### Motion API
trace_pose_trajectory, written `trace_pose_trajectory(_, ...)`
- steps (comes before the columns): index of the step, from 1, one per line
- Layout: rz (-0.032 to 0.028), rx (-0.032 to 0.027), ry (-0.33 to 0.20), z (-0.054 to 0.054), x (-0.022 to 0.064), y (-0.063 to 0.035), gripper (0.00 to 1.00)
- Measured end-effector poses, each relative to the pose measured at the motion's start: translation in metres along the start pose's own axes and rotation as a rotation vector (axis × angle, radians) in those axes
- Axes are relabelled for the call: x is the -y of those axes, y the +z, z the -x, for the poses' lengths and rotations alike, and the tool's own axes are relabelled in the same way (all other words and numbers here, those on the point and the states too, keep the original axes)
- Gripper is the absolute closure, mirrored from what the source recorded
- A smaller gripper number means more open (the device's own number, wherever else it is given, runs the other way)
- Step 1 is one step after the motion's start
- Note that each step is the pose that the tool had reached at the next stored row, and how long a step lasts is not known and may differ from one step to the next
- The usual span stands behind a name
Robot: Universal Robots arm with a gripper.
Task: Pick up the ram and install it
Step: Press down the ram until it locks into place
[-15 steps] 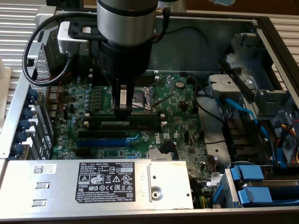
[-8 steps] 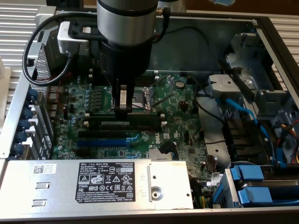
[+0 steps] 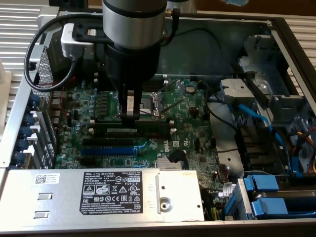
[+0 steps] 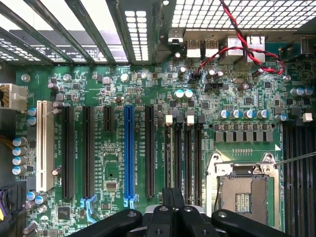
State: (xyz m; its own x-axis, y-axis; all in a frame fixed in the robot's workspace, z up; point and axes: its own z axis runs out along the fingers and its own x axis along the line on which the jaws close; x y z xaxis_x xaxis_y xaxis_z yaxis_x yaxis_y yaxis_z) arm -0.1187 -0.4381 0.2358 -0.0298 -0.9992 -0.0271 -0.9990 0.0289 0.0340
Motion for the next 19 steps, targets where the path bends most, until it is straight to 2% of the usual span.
trace_pose_trajectory(19, 0.0001, -0.0003, 0.000, -0.0001, 0.0001, 0.0044, 0.89)
